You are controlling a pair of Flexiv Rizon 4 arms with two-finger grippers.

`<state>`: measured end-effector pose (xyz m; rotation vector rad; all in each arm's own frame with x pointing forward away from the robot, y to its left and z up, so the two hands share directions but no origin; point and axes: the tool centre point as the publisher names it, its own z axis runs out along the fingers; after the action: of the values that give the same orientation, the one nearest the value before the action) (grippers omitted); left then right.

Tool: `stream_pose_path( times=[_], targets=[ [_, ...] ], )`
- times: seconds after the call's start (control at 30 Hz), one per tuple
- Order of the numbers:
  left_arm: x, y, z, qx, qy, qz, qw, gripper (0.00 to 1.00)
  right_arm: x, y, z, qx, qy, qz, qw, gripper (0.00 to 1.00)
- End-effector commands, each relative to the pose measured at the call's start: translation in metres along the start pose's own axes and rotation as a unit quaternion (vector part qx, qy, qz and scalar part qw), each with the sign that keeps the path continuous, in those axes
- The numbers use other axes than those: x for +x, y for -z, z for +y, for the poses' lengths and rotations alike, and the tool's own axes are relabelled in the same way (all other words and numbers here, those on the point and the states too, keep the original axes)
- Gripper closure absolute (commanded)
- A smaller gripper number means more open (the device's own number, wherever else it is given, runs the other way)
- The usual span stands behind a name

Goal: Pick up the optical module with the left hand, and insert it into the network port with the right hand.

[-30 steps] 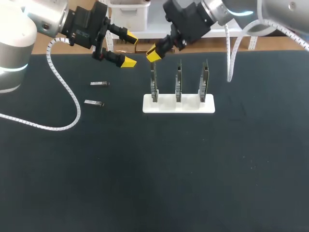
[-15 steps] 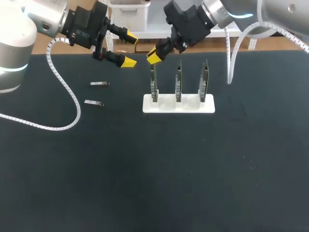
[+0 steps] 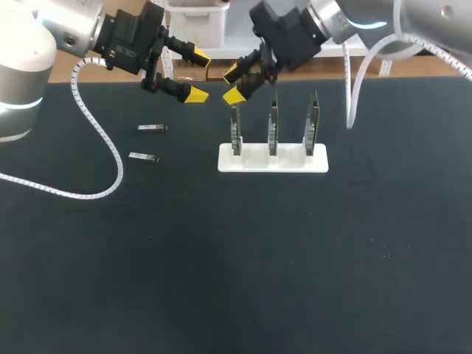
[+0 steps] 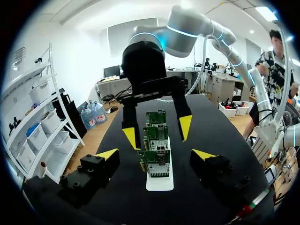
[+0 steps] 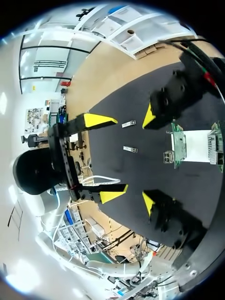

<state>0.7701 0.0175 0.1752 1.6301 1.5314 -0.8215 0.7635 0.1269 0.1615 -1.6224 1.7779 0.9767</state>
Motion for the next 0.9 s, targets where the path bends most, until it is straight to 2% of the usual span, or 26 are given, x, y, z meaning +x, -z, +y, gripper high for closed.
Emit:
stream_pose_path(
  times=[0.03, 0.13, 0.9],
  targets=[
    [-0.0008, -0.0001, 0.0020, 0.002, 0.001, 0.003, 1.000, 0.00, 0.0001, 0.0097, 0.0115, 0.018, 0.003, 0.000, 1.000, 0.00],
    [-0.0008, -0.0001, 0.0020, 0.002, 0.001, 0.003, 1.000, 0.00, -0.0002, 0.0169, 0.0135, 0.023, -0.002, -0.012, 1.000, 0.00],
    [-0.0008, -0.0001, 0.0020, 0.002, 0.001, 0.003, 1.000, 0.00, -0.0028, 0.0152, 0.0137, 0.015, 0.010, -0.014, 1.000, 0.00]
  ],
)
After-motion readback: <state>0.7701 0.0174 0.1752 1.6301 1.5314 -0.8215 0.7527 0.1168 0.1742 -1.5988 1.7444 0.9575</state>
